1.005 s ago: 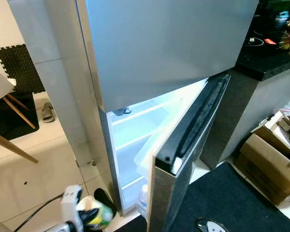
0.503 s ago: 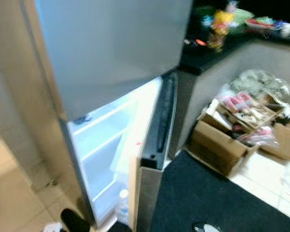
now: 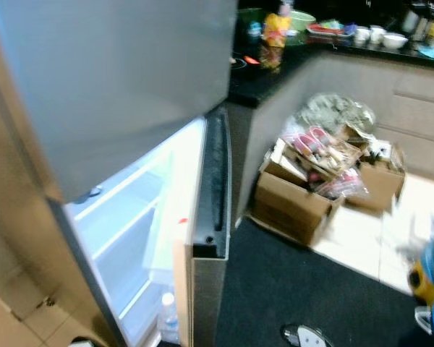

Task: Restocking fridge

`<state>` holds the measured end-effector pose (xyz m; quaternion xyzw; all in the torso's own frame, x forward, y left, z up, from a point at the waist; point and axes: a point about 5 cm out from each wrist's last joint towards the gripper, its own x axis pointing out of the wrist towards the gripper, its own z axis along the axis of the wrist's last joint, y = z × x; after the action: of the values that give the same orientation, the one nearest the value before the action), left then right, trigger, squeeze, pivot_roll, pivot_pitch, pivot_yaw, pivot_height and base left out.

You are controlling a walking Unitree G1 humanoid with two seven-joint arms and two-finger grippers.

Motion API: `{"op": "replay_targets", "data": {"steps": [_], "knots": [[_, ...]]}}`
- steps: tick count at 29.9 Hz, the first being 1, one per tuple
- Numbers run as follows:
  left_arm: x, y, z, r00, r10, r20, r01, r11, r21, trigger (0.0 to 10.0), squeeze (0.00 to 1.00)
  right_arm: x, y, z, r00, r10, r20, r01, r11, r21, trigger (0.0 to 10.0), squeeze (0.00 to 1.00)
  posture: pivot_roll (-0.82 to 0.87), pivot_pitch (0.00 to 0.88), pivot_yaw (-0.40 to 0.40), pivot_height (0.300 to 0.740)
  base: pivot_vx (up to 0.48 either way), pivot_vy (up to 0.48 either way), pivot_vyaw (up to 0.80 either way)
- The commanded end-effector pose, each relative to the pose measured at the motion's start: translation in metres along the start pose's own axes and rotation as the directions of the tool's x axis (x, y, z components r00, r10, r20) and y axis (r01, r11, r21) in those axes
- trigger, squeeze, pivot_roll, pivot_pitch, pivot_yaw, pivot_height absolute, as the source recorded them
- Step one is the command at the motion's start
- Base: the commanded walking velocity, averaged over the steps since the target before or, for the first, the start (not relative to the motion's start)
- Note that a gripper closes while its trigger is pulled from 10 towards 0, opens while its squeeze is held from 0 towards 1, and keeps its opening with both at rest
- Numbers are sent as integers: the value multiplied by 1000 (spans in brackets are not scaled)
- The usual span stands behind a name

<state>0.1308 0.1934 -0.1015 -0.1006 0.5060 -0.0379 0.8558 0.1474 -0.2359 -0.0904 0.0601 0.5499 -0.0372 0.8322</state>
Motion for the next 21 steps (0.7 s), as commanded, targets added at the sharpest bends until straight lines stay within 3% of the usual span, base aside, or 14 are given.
{"op": "replay_targets", "data": {"steps": [1,10,21], "knots": [[3,-6,4,1000,-2,8,2,1000,17,10000,0,0,-2,1,1000,-4,-2,4,1000,-1,10000,0,-34,0,29,740,0,0,-763],[5,-11,2,1000,7,-8,-7,1000,17,10000,0,0,1,0,1000,6,-4,-6,1000,-8,10000,0,-35,0,31,740,0,0,-763],[3,-7,-3,1000,16,-21,-16,1000,7,10000,0,1,3,3,1000,7,14,-7,1000,6,10000,0,-35,0,29,740,0,0,0]]}}
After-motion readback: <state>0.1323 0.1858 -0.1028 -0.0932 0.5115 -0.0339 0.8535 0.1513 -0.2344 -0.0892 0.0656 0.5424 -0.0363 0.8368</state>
